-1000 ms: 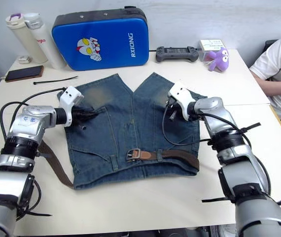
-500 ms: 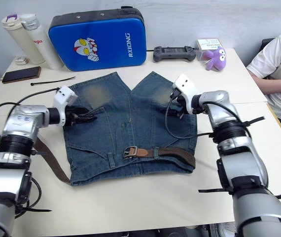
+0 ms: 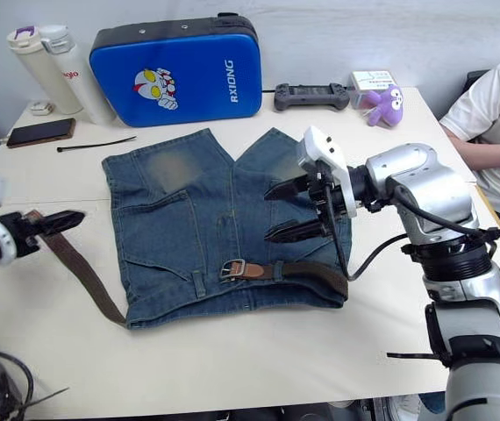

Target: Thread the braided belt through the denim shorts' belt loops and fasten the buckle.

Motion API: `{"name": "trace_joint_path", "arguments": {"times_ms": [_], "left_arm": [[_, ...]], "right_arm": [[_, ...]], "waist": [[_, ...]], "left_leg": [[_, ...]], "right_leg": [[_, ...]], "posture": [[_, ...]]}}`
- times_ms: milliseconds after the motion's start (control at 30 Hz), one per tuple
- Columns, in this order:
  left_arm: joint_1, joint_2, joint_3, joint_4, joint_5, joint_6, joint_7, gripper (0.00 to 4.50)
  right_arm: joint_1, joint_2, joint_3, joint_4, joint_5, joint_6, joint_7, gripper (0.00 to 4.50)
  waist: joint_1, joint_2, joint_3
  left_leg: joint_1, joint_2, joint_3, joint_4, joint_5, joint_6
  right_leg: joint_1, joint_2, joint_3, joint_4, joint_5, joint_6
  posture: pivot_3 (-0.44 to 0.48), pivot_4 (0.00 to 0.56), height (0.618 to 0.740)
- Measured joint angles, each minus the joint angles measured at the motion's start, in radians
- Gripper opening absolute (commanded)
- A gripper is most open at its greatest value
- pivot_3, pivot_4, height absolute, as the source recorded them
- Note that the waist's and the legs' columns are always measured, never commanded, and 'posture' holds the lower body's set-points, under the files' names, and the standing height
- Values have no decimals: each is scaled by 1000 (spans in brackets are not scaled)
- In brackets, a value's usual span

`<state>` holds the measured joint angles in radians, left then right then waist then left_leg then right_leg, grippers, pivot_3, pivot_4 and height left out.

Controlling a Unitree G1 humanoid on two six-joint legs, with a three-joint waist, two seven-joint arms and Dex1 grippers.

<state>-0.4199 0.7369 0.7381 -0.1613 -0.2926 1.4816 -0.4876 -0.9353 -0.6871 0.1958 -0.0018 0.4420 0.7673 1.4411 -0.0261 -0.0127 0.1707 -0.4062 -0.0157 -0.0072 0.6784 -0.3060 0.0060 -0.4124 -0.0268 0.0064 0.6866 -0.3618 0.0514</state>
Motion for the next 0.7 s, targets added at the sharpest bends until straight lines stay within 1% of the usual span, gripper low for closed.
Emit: {"name": "trace_joint_path", "arguments": {"times_ms": [33, 133, 200, 300, 400, 567, 700], "left_arm": [[16, -25, 23, -25, 29, 5, 51, 4426], [43, -87, 41, -67, 105, 3, 181, 4426], [27, -152, 70, -77, 141, 0, 256, 4426], [-15, -217, 91, -70, 163, -15, 322, 4426], [-88, -266, 118, -41, 165, -29, 363, 4426], [-159, -295, 137, 98, 147, -88, 387, 4426], [-206, -312, 177, 179, 117, -120, 401, 4426]], "right_arm": [[-4, 9, 8, 2, 2, 0, 2, 4500], [-16, 22, 42, 4, 8, -4, 14, 4500], [-23, 23, 52, 13, 8, -7, 16, 4500], [-30, 26, 62, 16, 8, -17, 17, 4500], [-36, 26, 67, 12, 8, -21, 14, 4500], [-33, 18, 62, -17, 10, 4, -19, 4500], [-15, -19, 32, -63, 17, 36, -58, 4500]], "waist": [[2, 0, 0], [11, -1, 0], [21, -2, 0], [28, -5, 0], [26, -7, 0], [22, -8, 0], [25, -8, 0]], "left_leg": [[0, 0, 0, 0, 0, 0], [0, 0, -1, 1, 0, 0], [0, 0, 0, 1, 0, -1], [0, 0, -1, 1, 1, -2], [0, 0, -1, 2, 0, -2], [0, 0, 0, 1, 0, -3], [0, 0, 0, 2, 0, -3]], "right_leg": [[1, 0, 0, -1, 0, 0], [1, 0, 0, -5, 0, 0], [1, 0, 0, -6, 0, 0], [2, 0, -1, -6, 0, 0], [2, 0, -1, -7, 0, 0], [1, 0, -2, -6, 0, 0], [2, 0, -2, -6, 0, 0]], "posture": [[0, 150, 740], [0, 150, 740], [0, 150, 740], [0, 150, 740], [0, 150, 740], [0, 150, 740], [0, 150, 740]]}}
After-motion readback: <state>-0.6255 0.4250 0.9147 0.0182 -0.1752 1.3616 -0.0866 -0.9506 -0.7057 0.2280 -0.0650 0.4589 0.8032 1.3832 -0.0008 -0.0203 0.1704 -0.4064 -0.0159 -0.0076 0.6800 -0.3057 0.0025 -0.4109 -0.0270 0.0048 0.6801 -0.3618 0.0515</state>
